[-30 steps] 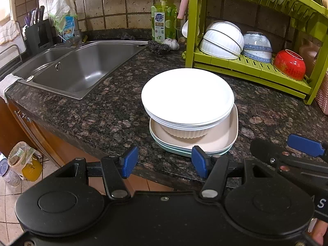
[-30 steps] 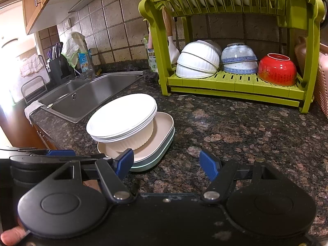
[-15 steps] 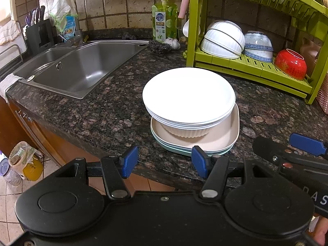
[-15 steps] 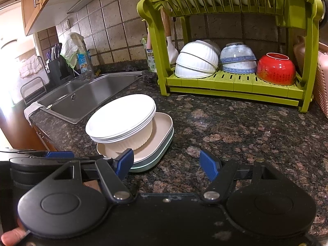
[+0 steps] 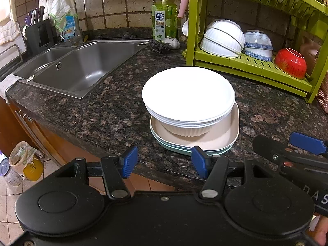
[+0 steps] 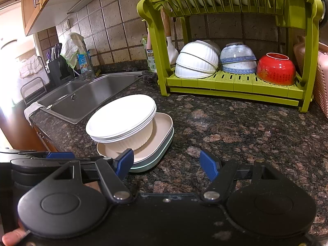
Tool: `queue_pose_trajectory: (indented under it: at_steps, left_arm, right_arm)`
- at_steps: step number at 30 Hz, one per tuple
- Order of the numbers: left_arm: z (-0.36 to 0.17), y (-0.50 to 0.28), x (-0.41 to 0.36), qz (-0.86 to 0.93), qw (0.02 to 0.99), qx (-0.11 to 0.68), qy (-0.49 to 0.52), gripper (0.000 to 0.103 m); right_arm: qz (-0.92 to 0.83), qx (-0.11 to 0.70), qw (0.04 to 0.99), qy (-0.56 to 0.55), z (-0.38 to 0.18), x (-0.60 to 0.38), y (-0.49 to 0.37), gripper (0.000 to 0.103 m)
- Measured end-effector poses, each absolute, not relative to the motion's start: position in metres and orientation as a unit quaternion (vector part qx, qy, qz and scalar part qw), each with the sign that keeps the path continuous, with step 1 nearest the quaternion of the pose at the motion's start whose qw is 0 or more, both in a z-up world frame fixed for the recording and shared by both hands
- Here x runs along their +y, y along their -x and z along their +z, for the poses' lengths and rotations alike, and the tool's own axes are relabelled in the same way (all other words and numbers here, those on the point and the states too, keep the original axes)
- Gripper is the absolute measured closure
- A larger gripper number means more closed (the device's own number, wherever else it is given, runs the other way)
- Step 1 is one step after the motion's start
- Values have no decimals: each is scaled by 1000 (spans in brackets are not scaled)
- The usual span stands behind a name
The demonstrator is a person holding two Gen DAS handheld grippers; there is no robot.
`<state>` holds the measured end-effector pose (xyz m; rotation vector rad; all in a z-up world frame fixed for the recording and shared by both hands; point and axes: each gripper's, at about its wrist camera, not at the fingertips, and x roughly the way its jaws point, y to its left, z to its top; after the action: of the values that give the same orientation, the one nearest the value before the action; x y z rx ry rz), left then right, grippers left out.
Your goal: Organize plates and bowls
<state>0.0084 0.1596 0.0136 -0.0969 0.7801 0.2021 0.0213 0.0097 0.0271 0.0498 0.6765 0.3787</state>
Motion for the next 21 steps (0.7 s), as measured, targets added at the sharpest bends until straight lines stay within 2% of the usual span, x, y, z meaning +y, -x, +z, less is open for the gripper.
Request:
queue_pose_trajectory:
  at_steps: [21]
  left_arm:
    - [14,-8,158,96,920,377,45,40]
  right_arm:
    - [185,330,925,-25,27,10,-21,28]
